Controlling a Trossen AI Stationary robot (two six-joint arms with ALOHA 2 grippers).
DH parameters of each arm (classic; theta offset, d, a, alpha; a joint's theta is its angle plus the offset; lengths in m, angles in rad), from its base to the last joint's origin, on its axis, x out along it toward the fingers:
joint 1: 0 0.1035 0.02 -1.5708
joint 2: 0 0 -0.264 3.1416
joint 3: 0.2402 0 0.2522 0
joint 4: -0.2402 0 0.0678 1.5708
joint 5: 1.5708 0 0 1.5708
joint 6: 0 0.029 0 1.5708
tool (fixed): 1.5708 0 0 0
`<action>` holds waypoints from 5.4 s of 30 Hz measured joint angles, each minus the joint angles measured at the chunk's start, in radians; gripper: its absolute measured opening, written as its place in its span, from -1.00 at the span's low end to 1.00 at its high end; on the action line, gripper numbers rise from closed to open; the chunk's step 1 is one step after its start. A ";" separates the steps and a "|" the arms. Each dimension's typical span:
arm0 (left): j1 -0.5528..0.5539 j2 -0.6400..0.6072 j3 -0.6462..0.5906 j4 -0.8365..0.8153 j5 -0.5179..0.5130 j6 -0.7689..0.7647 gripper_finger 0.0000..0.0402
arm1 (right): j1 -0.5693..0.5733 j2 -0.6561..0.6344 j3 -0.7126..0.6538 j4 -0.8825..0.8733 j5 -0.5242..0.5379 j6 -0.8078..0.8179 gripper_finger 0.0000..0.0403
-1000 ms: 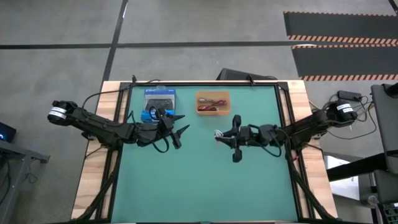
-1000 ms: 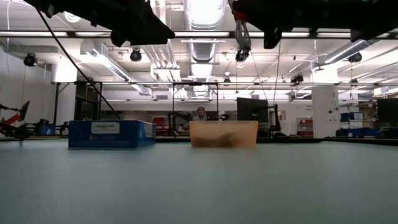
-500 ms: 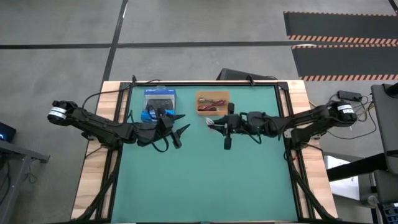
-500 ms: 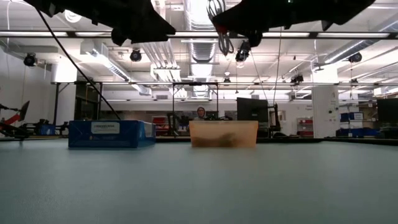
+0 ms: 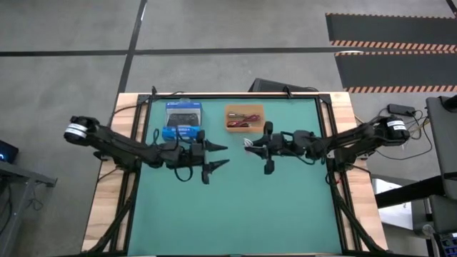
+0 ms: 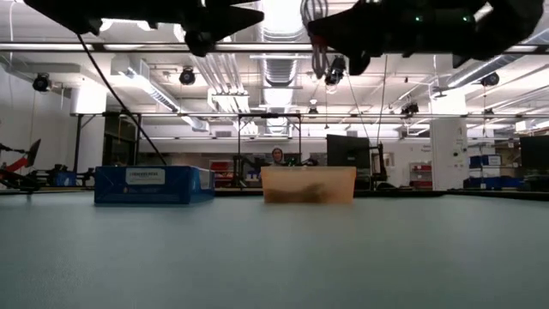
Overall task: Pick and place USB-C Cables
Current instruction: Put the white charger cable into the orange bin
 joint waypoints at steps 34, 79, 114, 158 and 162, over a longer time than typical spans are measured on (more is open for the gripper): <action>0.042 0.471 0.296 0.292 0.034 0.022 -0.19 | 0.006 0.000 -0.072 0.189 -0.156 0.003 -0.83; 0.253 0.397 0.815 -1.300 -0.042 0.031 -0.88 | -0.010 -0.651 0.093 -1.116 0.145 0.043 -0.02; 0.526 0.804 1.244 -1.449 0.046 0.242 -0.88 | -0.010 -0.902 0.079 -1.336 0.141 -0.007 -0.14; 0.611 0.819 1.023 -1.201 0.065 0.260 -0.80 | -0.010 -0.896 0.072 -1.317 0.142 -0.010 -0.15; 0.614 0.819 0.998 -1.141 0.065 0.260 -0.80 | -0.010 -0.896 0.072 -1.317 0.142 -0.010 -0.15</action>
